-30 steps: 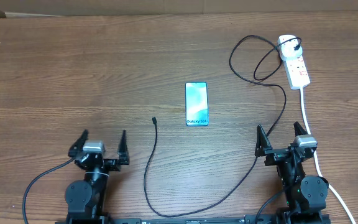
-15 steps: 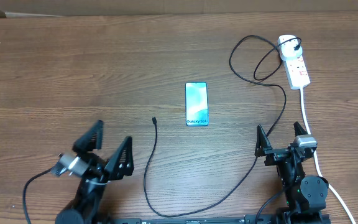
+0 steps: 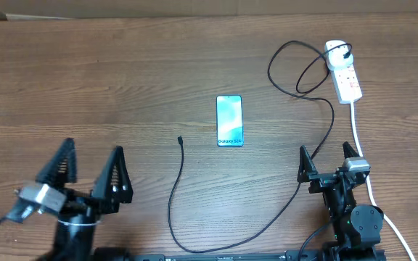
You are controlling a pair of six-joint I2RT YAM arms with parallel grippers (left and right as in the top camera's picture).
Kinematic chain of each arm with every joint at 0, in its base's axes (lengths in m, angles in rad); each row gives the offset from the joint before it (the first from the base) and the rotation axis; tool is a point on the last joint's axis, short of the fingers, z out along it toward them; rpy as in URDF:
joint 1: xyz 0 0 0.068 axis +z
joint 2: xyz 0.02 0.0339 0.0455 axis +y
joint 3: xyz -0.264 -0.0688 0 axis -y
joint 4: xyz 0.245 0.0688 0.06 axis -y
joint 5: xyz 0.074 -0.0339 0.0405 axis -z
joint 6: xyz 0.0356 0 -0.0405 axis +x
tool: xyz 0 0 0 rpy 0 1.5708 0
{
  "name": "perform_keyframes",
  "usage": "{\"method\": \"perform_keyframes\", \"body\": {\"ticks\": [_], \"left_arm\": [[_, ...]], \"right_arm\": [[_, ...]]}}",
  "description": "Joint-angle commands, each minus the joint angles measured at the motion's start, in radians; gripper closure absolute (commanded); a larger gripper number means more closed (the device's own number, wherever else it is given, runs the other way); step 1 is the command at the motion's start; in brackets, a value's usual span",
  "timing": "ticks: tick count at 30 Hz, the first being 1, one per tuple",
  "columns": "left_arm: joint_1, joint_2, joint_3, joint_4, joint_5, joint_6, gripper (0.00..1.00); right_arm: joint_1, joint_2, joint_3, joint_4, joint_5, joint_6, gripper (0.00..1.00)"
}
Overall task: Plug charger to phone and switch on socket
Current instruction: 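Move the left gripper forward over the phone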
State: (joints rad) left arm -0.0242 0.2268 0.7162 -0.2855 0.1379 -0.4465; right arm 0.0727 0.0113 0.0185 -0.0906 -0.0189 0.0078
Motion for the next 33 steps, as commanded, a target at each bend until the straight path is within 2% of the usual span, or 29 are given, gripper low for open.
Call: {"method": "perform_keyframes", "body": {"ticks": [1, 3, 6, 9, 12, 17, 20, 22, 25, 27, 33], "left_arm": [[0.004, 0.258, 0.357, -0.352, -0.018, 0.160, 0.01], [0.003, 0.377, 0.510, -0.520, 0.008, 0.159, 0.00], [0.003, 0.498, 0.645, -0.645, 0.120, 0.151, 0.00], [0.003, 0.584, 0.708, -0.637, 0.232, 0.156, 0.00], [0.002, 0.697, 0.796, -0.674, 0.275, 0.143, 0.00], [-0.071, 0.927, 1.064, -0.914, 0.166, 0.139, 0.00], [-0.193, 1.127, 1.305, -1.125, -0.034, 0.113, 0.00], [-0.273, 1.240, 1.432, -1.238, -0.180, 0.042, 0.00], [-0.385, 1.394, 1.553, -1.320, -0.325, -0.047, 0.00], [-0.422, 1.445, 1.555, -1.295, -0.299, -0.060, 0.00], [-0.478, 1.612, 1.555, -1.228, -0.085, -0.093, 0.00]], "right_arm": [[0.005, -0.008, -0.010, 0.006, 0.007, 0.007, 0.00], [0.005, -0.008, -0.010, 0.006, 0.007, 0.007, 0.00], [0.005, -0.008, -0.010, 0.006, 0.007, 0.007, 0.00], [0.005, -0.008, -0.010, 0.006, 0.007, 0.007, 0.00], [0.005, -0.008, -0.010, 0.006, 0.007, 0.007, 0.00], [0.005, -0.008, -0.010, 0.006, 0.007, 0.007, 0.00], [0.005, -0.008, -0.010, 0.006, 0.007, 0.007, 0.00], [0.005, -0.008, -0.010, 0.006, 0.007, 0.007, 0.00], [0.005, -0.008, -0.010, 0.006, 0.007, 0.007, 0.00], [0.005, -0.008, -0.010, 0.006, 0.007, 0.007, 0.00], [0.005, -0.008, -0.010, 0.006, 0.007, 0.007, 0.00]]}}
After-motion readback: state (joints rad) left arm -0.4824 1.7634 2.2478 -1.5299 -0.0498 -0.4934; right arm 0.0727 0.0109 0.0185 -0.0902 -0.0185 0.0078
